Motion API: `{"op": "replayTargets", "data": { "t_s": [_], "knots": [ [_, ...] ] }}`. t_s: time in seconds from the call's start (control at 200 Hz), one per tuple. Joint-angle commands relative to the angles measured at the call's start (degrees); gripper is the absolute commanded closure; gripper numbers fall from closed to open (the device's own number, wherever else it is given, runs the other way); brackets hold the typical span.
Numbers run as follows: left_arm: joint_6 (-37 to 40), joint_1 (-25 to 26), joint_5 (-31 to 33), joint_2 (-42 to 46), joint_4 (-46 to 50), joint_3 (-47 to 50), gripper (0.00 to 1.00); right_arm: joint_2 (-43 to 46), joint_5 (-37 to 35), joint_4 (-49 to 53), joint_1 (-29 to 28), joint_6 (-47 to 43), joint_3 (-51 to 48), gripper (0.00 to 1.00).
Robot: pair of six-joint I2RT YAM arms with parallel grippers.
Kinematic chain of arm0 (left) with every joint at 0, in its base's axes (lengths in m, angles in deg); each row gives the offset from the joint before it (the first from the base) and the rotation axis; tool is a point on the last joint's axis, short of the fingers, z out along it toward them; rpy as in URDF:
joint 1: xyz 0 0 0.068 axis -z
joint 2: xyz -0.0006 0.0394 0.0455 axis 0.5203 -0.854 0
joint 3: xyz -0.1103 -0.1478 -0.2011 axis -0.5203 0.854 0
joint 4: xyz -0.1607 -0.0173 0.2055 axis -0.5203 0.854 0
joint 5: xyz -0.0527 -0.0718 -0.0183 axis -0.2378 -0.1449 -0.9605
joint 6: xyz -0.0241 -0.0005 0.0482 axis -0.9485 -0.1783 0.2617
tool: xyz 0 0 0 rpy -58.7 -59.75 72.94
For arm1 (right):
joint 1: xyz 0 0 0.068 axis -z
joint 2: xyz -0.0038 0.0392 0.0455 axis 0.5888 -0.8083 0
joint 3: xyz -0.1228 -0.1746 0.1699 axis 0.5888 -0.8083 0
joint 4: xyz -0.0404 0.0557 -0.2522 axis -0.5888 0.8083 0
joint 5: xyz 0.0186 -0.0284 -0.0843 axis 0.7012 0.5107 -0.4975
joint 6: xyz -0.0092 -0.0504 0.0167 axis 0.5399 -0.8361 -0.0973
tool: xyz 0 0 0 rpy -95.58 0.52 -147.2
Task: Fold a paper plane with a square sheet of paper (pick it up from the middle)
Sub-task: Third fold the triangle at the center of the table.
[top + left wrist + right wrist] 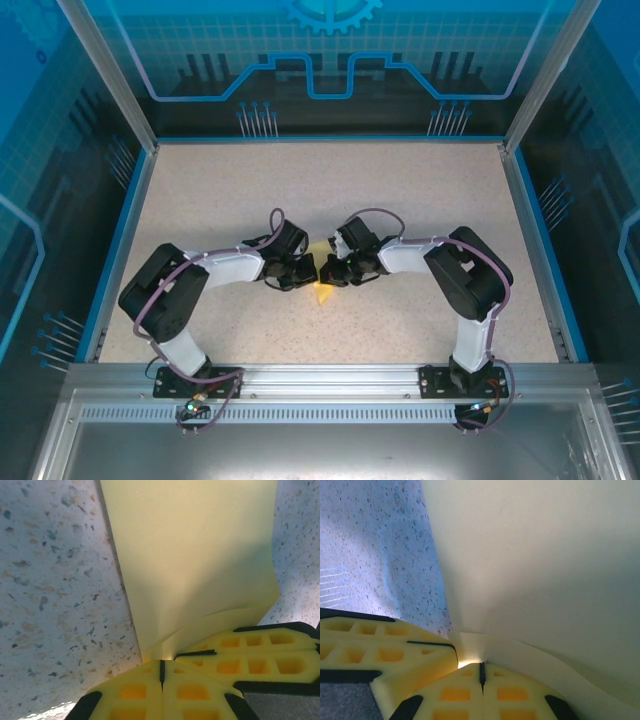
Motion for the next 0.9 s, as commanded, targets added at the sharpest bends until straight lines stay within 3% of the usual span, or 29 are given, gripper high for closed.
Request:
{"op": "replayTargets", "data": {
  "t_s": [0.0,0.495,0.895],
  "knots": [
    [-0.24,0.30,-0.92,-1.23,-0.63,-1.80,1.00,-0.13,-1.14,3.36,-0.10,-0.42,-0.83,1.00],
    [0.40,1.52,6.80,-5.25,7.59,-3.94,1.00,2.06,1.42,-0.01,0.80,-0.23,-1.32,1.00],
    [0.06,2.65,12.48,-5.91,13.39,-4.23,1.00,6.58,2.63,-1.87,7.01,-2.43,-8.64,1.00]
  ]
}}
